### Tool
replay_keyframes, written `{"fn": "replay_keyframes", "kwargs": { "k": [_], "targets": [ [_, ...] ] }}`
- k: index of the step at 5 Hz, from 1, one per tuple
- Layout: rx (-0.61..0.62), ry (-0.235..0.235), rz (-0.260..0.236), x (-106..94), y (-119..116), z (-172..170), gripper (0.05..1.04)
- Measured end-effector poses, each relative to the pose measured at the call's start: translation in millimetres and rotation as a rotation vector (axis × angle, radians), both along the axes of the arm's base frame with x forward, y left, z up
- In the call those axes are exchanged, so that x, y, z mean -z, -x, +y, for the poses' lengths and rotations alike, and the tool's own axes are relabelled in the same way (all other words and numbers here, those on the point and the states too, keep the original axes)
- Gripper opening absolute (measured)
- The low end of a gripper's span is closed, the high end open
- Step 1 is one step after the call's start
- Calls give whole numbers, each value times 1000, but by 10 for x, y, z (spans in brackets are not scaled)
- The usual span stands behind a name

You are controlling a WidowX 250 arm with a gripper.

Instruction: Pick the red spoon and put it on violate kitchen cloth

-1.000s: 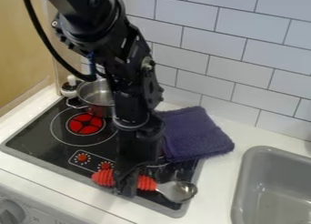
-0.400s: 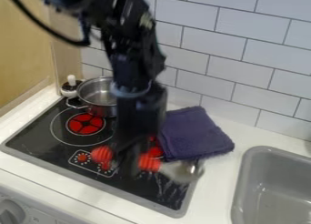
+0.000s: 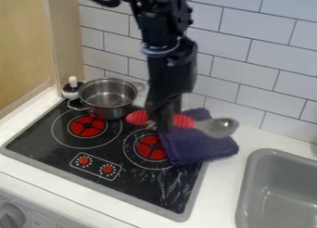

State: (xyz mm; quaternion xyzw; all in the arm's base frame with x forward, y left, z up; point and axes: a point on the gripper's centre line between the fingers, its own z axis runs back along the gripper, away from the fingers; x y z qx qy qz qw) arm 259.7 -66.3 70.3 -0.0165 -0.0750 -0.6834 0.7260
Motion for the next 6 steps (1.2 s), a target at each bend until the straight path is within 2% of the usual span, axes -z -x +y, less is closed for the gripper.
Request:
{"fn": "replay_keyframes", "kwargs": {
  "k": [1,2,4,5,6],
  "targets": [
    [11,-2,-2,76,-272,-66,359],
    [35,-13,0,159,-438,-147,359],
    [32,-24,50,479,-562,-177,359],
    [32,-36,59,550,-577,-164,425],
    [33,-64,90,594,-630,-140,623]
  ]
}}
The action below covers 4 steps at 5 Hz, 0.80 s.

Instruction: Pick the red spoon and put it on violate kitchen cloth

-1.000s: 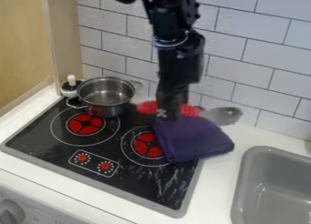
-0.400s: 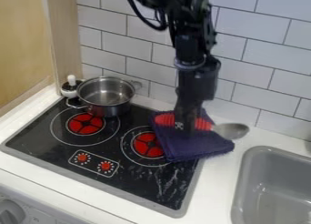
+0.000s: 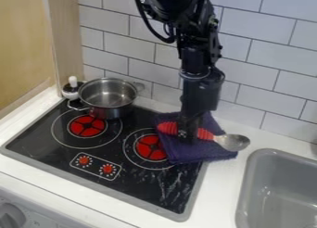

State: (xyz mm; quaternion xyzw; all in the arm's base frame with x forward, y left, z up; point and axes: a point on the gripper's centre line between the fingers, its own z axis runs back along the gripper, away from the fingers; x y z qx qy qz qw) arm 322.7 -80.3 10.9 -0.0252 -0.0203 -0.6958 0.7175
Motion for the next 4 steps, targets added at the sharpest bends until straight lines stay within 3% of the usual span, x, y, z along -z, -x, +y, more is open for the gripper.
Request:
{"fn": "replay_keyframes", "kwargs": {
  "k": [1,2,3,4],
  "targets": [
    [-18,-9,-19,-8,-38,9,904],
    [5,-32,-13,-12,-11,-20,1008],
    [5,-18,-55,-212,-12,-37,1003],
    [15,-2,-133,-549,22,-22,999]
  ]
}}
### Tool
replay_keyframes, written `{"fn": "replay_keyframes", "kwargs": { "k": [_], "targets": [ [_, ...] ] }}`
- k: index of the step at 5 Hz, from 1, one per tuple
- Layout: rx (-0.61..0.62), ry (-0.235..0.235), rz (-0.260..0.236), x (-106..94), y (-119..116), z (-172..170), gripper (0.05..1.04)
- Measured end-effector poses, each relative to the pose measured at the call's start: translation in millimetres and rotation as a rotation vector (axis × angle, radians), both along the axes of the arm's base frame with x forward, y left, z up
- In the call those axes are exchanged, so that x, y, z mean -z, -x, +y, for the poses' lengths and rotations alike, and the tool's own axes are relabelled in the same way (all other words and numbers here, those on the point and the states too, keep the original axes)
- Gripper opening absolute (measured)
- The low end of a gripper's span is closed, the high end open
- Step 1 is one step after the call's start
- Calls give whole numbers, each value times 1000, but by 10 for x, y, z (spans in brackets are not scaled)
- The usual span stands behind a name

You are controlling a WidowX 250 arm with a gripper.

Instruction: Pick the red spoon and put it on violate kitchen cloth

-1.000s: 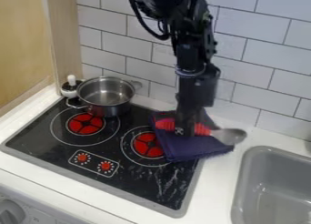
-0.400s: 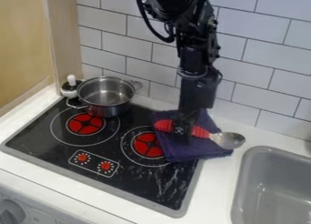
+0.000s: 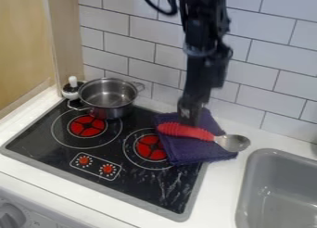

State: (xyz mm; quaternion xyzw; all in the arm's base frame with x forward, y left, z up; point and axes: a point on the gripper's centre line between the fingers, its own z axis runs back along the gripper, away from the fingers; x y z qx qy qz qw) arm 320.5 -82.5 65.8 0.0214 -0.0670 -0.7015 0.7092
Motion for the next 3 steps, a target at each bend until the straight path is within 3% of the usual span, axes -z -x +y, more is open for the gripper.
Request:
{"fn": "replay_keyframes", "kwargs": {
  "k": [1,2,3],
  "targets": [
    [5,8,-44,-225,88,24,999],
    [-33,-42,-77,-535,210,206,999],
    [-34,-43,-87,-572,218,217,999]
  ]
}}
